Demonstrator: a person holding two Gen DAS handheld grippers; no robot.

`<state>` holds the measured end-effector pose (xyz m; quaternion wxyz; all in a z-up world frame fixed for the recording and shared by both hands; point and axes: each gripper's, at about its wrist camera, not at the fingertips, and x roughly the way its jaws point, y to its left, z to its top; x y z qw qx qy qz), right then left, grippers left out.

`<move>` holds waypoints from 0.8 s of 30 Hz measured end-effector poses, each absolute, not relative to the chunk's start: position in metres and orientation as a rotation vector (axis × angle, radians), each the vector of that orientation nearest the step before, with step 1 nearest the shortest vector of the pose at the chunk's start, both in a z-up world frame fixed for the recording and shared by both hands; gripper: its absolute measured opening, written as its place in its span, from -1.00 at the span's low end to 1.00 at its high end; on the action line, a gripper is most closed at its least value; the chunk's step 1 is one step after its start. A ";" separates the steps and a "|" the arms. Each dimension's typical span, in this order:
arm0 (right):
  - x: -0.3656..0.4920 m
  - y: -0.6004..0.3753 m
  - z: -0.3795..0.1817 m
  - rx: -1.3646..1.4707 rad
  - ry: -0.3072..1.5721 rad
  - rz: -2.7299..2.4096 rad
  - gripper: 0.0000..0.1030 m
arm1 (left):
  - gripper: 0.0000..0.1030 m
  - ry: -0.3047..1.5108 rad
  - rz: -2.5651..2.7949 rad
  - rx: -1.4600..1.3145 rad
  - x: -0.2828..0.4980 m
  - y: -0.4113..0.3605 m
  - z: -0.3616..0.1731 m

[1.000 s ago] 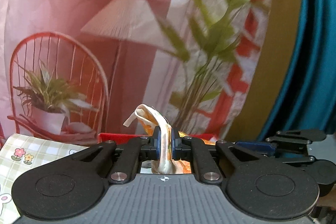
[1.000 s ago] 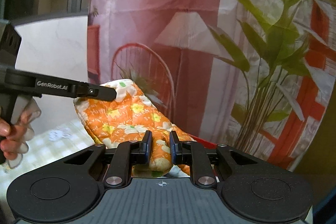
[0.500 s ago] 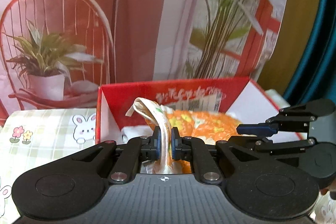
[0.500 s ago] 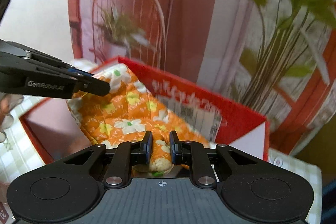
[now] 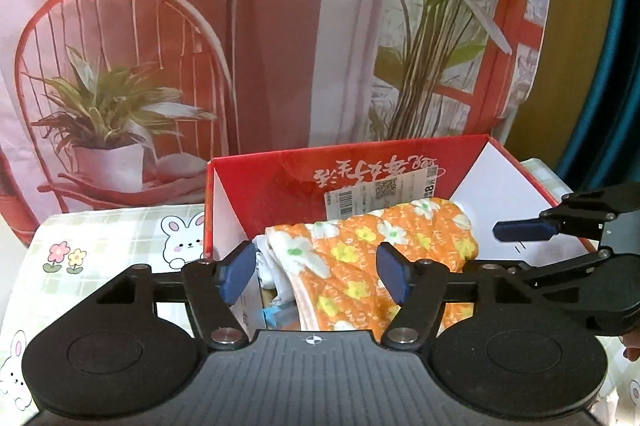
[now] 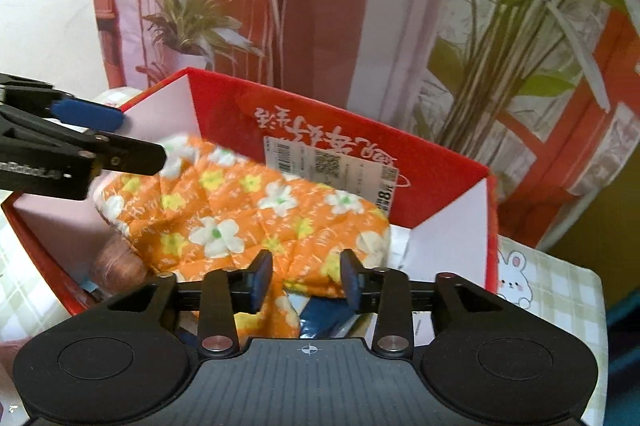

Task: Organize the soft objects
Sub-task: 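Open both tools to release the mitt inside the box, then withdraw both tools toward the white mask bag on the pink cloth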

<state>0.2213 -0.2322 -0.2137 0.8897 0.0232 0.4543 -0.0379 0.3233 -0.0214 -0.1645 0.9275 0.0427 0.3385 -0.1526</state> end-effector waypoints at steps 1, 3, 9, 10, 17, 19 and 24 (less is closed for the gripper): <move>0.220 -0.234 -0.213 0.052 0.941 -0.084 -0.16 | 0.48 0.692 -0.312 0.090 0.321 -0.021 -0.162; 0.216 -0.234 -0.210 0.056 0.932 -0.093 0.01 | 0.68 0.677 -0.308 0.095 0.316 -0.020 -0.158; 0.201 -0.237 -0.197 0.100 0.889 -0.113 0.50 | 0.95 0.661 -0.319 0.079 0.299 -0.018 -0.146; 0.198 -0.237 -0.194 0.111 0.878 -0.117 0.62 | 0.96 0.660 -0.318 0.077 0.296 -0.017 -0.144; 0.174 -0.238 -0.175 0.164 0.806 -0.139 0.99 | 1.00 0.637 -0.308 0.078 0.271 -0.016 -0.137; 0.168 -0.238 -0.171 0.170 0.797 -0.147 0.99 | 1.00 0.631 -0.302 0.079 0.265 -0.016 -0.134; 0.150 -0.235 -0.159 0.196 0.754 -0.168 0.99 | 1.00 0.613 -0.286 0.079 0.248 -0.012 -0.129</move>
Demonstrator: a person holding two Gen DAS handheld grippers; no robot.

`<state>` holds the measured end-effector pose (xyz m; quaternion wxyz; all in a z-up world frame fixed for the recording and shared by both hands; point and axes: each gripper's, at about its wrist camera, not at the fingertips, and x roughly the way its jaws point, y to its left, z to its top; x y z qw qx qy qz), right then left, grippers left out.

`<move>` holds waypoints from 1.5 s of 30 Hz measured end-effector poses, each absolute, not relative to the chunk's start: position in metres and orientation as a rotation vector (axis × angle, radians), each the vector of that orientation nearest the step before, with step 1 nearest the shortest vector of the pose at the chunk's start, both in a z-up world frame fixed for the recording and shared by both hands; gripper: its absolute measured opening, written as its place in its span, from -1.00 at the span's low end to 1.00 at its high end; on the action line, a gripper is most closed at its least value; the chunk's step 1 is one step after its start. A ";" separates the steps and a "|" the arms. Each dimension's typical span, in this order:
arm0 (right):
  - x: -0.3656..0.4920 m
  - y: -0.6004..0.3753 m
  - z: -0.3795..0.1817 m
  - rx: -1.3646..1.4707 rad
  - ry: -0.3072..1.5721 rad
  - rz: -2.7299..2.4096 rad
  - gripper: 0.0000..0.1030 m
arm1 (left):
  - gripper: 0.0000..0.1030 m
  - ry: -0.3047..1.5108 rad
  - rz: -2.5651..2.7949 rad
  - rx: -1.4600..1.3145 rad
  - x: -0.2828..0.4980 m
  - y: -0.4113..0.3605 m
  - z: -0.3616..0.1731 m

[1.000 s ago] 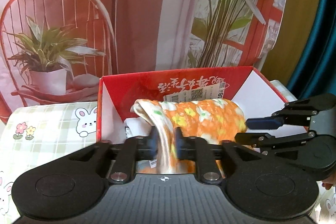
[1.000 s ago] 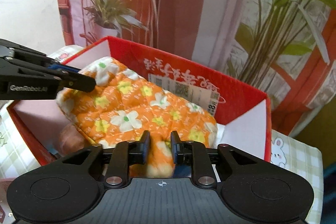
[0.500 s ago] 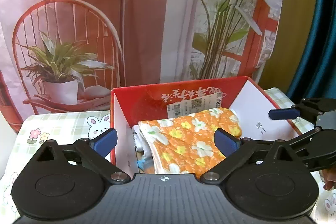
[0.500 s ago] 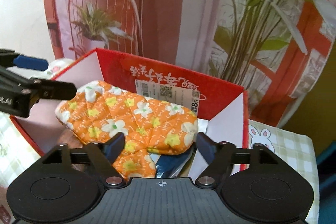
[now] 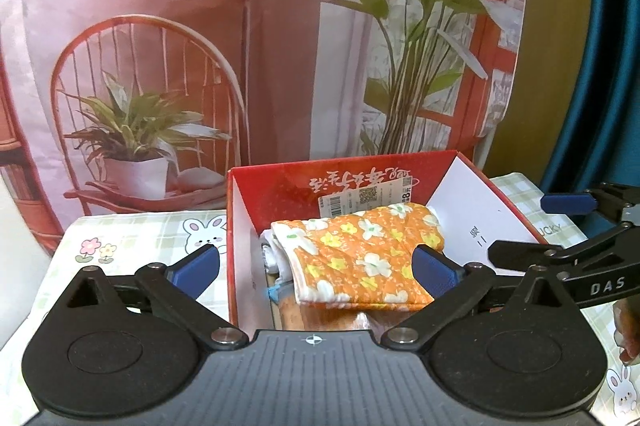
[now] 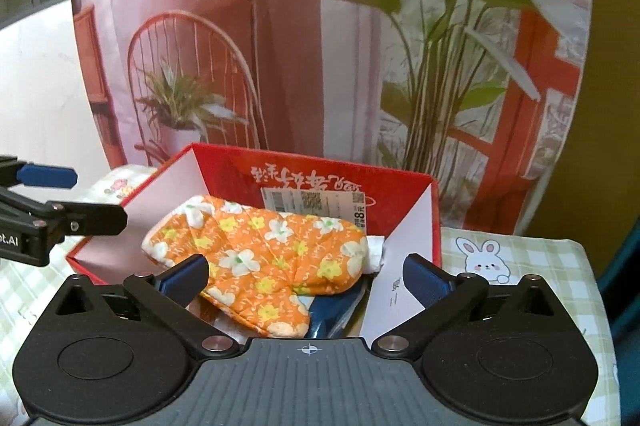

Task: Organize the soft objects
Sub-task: 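Withdraw both tools toward the white mask bag on the pink cloth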

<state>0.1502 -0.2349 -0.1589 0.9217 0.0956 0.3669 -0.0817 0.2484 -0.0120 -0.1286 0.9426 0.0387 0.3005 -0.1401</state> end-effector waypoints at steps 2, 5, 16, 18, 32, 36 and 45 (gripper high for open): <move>0.143 -0.233 -0.154 0.201 0.736 -0.176 0.99 | 1.00 0.607 -0.279 0.077 0.243 -0.009 -0.127; 0.131 -0.229 -0.148 0.199 0.705 -0.173 0.99 | 1.00 0.598 -0.270 0.074 0.233 -0.005 -0.126; 0.098 -0.214 -0.136 0.239 0.648 -0.147 0.99 | 1.00 0.590 -0.255 0.068 0.197 0.009 -0.127; 0.091 -0.211 -0.135 0.231 0.644 -0.152 0.99 | 1.00 0.595 -0.254 0.064 0.190 0.011 -0.129; 0.039 -0.199 -0.152 0.225 0.676 -0.184 0.99 | 1.00 0.650 -0.261 0.024 0.147 0.025 -0.156; 0.029 -0.191 -0.161 0.217 0.705 -0.180 0.99 | 1.00 0.668 -0.256 0.014 0.138 0.027 -0.164; 0.013 -0.173 -0.178 0.198 0.765 -0.151 0.99 | 1.00 0.709 -0.252 -0.016 0.122 0.034 -0.178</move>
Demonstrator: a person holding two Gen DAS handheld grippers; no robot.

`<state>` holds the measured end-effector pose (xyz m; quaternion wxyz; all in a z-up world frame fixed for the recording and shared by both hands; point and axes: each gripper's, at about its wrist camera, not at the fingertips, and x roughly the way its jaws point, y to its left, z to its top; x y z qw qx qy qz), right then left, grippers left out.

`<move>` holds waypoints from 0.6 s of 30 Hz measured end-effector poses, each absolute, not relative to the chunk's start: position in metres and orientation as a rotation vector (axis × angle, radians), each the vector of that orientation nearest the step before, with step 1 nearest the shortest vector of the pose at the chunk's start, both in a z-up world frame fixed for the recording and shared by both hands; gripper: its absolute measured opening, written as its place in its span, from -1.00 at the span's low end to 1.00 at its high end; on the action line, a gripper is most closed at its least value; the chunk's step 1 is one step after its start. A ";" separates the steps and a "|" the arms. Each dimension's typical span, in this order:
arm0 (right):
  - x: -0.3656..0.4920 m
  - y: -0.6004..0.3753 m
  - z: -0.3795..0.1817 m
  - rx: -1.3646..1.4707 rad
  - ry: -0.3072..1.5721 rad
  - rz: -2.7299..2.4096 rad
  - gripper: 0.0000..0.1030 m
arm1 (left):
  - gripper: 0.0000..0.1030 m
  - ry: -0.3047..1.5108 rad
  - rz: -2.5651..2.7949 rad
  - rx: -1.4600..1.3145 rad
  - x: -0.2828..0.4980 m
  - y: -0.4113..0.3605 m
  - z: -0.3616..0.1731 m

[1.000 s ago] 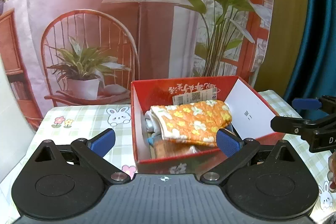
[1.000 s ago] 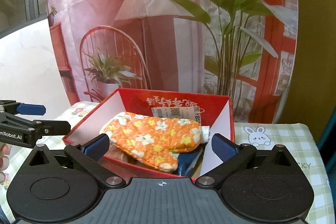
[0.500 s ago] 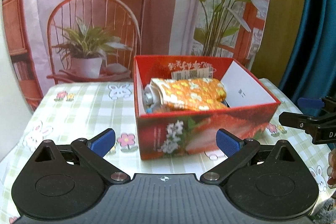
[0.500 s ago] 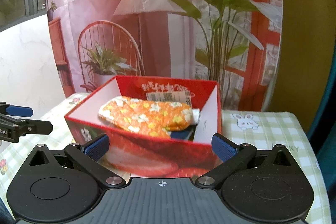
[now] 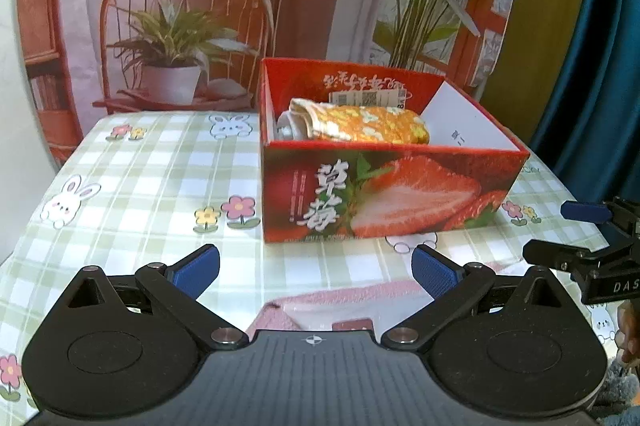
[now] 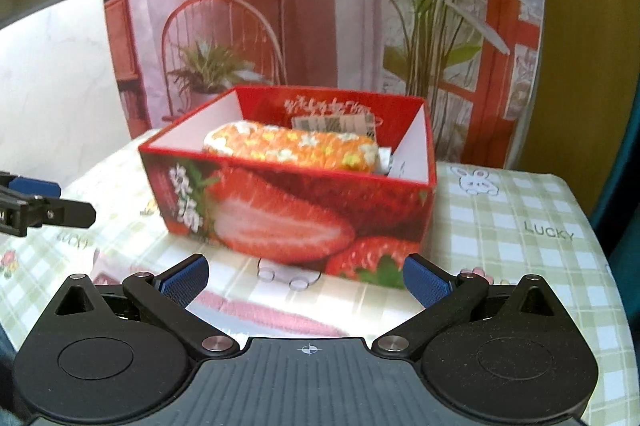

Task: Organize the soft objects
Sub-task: 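Withdraw both tools toward the white mask bag on the pink cloth, then lower both tools onto the white mask bag and close them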

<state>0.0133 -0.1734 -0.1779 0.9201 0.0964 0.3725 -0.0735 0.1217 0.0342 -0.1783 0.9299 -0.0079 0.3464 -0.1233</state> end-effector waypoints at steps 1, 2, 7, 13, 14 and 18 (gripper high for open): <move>0.012 -0.172 -0.179 0.196 0.772 -0.144 0.99 | 1.00 0.713 -0.250 -0.019 0.121 0.035 -0.180; 0.011 -0.170 -0.180 0.194 0.777 -0.140 0.99 | 1.00 0.718 -0.246 -0.023 0.120 0.036 -0.181; 0.003 -0.166 -0.185 0.207 0.801 -0.130 0.99 | 1.00 0.732 -0.228 -0.035 0.114 0.041 -0.185; -0.006 -0.166 -0.186 0.224 0.814 -0.128 0.99 | 0.99 0.750 -0.230 -0.044 0.104 0.042 -0.189; -0.008 -0.165 -0.186 0.224 0.815 -0.129 0.99 | 0.99 0.757 -0.232 -0.045 0.102 0.042 -0.191; -0.014 -0.164 -0.190 0.232 0.830 -0.116 0.99 | 0.97 0.788 -0.250 -0.058 0.100 0.042 -0.198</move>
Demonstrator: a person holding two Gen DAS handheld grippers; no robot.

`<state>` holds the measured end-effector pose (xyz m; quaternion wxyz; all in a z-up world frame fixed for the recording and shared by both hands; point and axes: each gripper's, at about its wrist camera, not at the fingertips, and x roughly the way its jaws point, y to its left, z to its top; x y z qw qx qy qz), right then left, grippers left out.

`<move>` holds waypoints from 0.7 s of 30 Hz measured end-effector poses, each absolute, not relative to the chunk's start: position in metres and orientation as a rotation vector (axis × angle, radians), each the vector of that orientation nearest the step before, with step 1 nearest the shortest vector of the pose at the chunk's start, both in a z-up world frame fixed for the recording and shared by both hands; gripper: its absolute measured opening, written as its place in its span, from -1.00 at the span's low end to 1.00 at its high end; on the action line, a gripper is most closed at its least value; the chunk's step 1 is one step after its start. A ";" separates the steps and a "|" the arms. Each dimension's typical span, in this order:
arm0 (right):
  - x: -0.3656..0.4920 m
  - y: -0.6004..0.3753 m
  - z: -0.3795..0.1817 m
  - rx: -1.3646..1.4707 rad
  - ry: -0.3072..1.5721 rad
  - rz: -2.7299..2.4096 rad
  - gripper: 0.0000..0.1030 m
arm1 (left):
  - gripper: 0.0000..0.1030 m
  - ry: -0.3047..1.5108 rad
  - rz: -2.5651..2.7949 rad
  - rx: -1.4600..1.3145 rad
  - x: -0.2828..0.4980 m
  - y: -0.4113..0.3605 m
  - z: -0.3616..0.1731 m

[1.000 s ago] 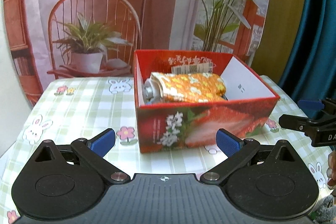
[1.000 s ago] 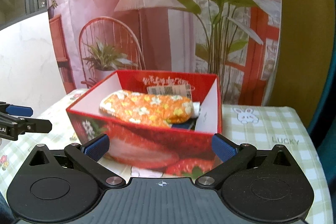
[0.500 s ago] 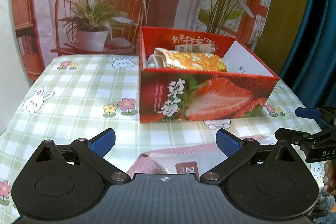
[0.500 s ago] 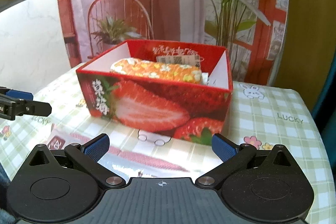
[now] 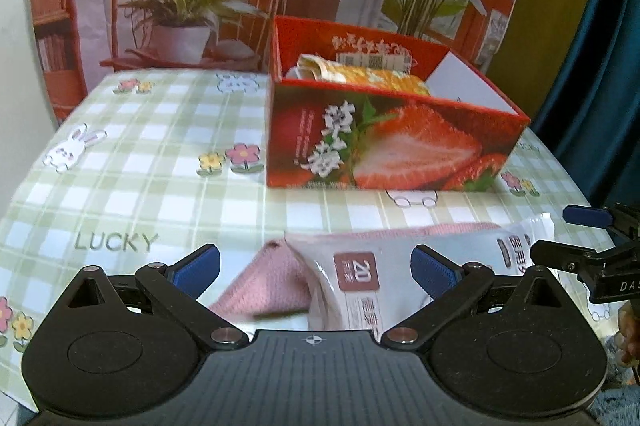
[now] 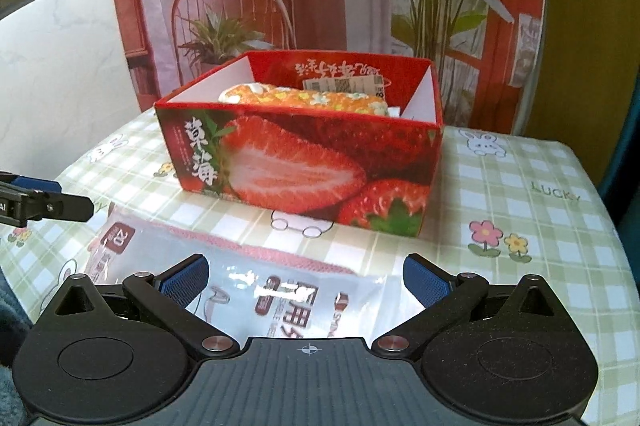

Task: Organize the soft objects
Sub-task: 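Lower both tools onto the white mask bag and close them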

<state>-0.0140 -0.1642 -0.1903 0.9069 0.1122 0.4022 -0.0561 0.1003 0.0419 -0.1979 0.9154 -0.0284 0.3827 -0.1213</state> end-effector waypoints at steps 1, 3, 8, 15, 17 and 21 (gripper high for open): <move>-0.015 -0.164 -0.191 0.237 0.835 -0.110 0.99 | 0.94 0.793 -0.254 -0.061 0.100 0.042 -0.199; -0.018 -0.163 -0.193 0.243 0.845 -0.103 0.99 | 0.87 0.795 -0.270 -0.067 0.100 0.042 -0.200; -0.023 -0.160 -0.196 0.248 0.872 -0.089 0.96 | 0.79 0.819 -0.304 -0.076 0.098 0.037 -0.207; -0.026 -0.163 -0.208 0.281 0.932 -0.112 0.97 | 0.59 0.873 -0.339 -0.122 0.103 0.037 -0.222; -0.026 -0.166 -0.213 0.305 0.949 -0.115 0.97 | 0.52 0.885 -0.348 -0.133 0.105 0.037 -0.226; -0.026 -0.168 -0.222 0.344 0.984 -0.100 0.96 | 0.41 0.908 -0.368 -0.148 0.106 0.035 -0.231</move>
